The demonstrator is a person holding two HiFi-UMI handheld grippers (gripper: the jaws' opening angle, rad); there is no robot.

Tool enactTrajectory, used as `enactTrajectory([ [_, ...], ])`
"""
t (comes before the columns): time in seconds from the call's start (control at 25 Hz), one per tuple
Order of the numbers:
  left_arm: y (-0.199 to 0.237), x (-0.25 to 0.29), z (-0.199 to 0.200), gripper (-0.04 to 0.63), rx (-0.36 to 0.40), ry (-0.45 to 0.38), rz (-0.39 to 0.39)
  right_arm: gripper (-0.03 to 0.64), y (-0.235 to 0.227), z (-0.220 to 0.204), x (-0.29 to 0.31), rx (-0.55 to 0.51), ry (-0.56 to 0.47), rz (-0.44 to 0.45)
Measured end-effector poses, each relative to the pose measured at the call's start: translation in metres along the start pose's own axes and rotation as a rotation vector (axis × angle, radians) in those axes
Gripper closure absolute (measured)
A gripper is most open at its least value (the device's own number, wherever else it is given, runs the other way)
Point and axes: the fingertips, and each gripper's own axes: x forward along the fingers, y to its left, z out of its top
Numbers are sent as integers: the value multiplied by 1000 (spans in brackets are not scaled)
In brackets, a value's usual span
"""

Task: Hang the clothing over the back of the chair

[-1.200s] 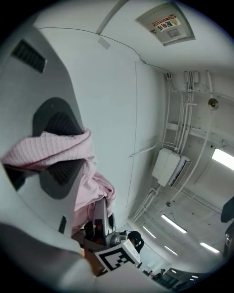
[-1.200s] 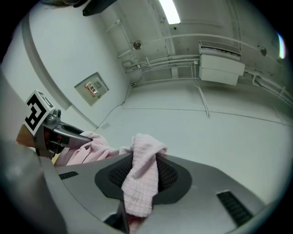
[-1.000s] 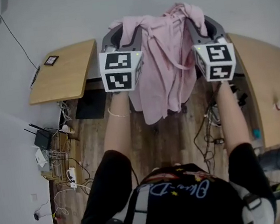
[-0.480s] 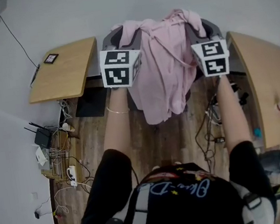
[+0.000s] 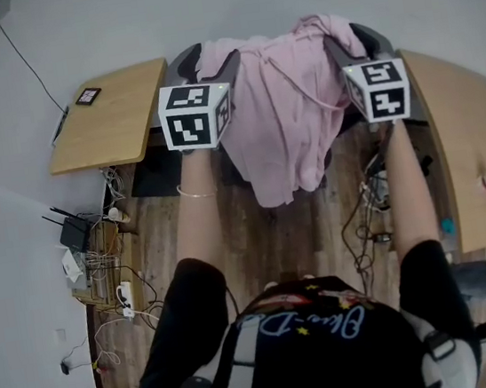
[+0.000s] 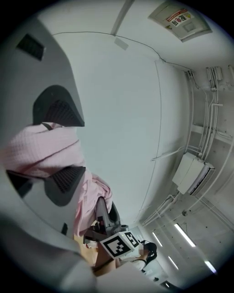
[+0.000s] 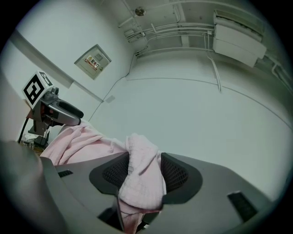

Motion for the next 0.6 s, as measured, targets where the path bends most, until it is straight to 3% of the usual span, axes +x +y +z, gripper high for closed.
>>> enactTrajectory([
  [0.36,2,-14,-4,337,-31,-16,22,387,-6,-6,-11,37,8,-21],
  [0.6,1,-22,-2,337,-17,-24,39,387,1,-9,-16,120,-13,59],
])
